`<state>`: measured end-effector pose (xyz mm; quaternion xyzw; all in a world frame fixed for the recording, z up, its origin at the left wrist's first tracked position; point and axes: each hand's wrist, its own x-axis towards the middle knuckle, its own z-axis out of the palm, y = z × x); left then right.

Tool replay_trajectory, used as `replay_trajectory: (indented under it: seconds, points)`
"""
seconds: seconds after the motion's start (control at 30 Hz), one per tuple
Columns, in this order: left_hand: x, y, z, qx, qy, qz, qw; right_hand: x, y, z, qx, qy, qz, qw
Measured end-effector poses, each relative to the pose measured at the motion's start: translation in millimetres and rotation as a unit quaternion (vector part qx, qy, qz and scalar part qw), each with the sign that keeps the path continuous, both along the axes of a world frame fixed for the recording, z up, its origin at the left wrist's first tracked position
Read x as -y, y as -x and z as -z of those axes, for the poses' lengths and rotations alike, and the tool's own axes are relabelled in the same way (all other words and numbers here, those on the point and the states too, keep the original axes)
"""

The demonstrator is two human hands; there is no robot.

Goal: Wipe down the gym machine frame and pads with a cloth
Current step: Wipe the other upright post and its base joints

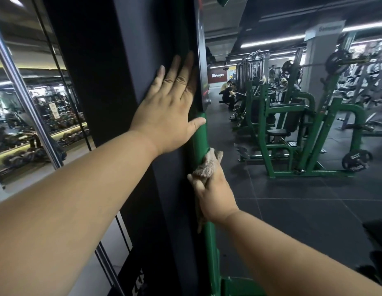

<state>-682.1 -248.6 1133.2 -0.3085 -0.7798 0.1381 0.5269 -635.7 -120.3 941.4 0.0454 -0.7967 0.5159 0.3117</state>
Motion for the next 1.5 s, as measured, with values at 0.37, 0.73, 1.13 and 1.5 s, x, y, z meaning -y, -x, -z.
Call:
replay_trajectory:
  seconds: [0.37, 0.73, 1.13, 1.5]
  points:
    - [-0.8, 2.7, 2.6, -0.021, -0.004, -0.004, 1.0, -2.5, 0.6, 13.5, -0.01, -0.011, -0.022, 1.0]
    - [10.6, 10.4, 20.4, -0.127, -0.023, 0.207, 0.97, -6.9, 1.3, 69.5, 0.059, -0.061, 0.017, 0.996]
    - [12.8, 12.0, 20.9, -0.132, 0.133, 0.269, 0.945, -0.9, 17.3, -16.0, 0.038, 0.351, -0.134, 0.926]
    - [10.1, 2.8, 21.4, -0.106, 0.087, 0.253, 0.958, -11.8, 21.0, -78.6, -0.05, 0.081, -0.004, 0.995]
